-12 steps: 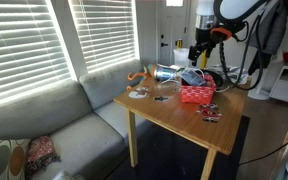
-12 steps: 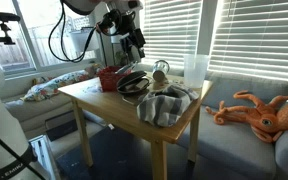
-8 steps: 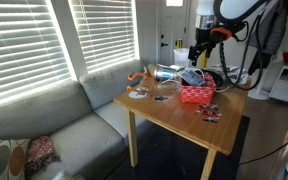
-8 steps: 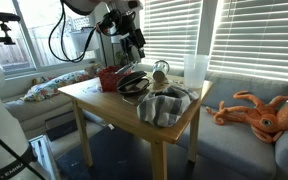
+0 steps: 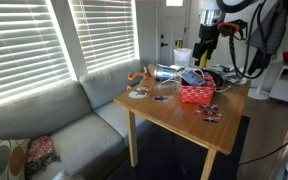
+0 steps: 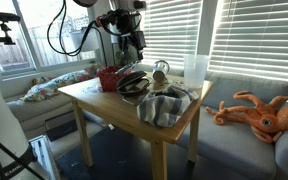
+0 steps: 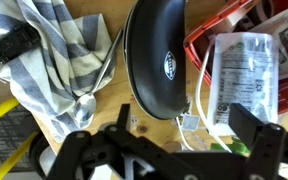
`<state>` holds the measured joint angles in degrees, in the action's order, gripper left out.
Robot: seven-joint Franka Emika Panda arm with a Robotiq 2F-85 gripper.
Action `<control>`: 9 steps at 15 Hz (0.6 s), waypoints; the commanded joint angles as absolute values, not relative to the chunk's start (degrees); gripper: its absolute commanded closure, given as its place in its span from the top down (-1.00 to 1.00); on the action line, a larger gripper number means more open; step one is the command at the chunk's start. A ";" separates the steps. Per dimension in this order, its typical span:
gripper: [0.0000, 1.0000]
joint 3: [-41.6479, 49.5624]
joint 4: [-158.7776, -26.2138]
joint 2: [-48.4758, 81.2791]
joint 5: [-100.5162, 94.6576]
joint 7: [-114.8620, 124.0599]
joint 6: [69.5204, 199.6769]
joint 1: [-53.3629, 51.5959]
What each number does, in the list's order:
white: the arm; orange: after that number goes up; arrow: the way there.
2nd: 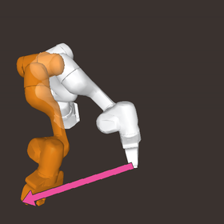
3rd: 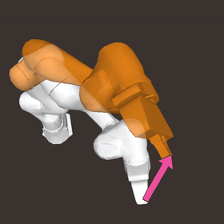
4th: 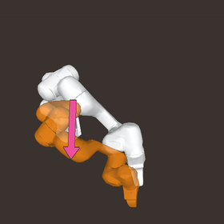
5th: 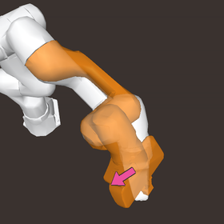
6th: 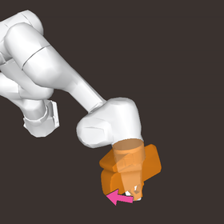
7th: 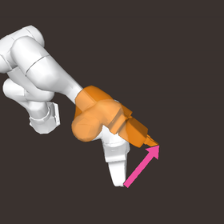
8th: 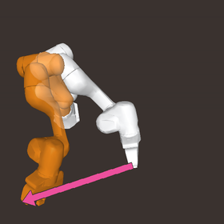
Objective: Pour the contents of the black pouch into the red basket
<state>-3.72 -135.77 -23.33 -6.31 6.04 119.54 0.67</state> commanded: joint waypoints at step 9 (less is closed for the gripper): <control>1.00 11.87 -133.74 -21.15 12.51 -25.76 112.63 -1.32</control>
